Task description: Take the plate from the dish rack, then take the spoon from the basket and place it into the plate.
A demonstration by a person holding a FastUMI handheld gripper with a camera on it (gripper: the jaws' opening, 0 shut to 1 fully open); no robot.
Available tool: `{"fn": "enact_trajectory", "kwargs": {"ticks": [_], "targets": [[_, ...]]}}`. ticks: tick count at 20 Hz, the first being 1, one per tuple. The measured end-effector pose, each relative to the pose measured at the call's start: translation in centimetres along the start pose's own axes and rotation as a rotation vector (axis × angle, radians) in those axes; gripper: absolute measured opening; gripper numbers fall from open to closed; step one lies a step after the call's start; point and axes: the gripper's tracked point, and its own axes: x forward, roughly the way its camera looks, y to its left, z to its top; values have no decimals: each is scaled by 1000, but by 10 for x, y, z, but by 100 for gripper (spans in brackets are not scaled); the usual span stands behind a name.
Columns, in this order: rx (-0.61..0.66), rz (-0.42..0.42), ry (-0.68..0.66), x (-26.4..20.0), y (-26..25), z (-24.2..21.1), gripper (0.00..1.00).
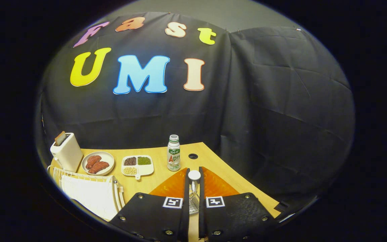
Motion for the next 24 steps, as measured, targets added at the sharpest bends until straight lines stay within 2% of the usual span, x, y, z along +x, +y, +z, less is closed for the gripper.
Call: {"fn": "enact_trajectory", "kwargs": {"ticks": [10,24], "targets": [[-59,179,-7,-81,66,-16,11],[-147,432,109,-176,146,-104,11]]}}
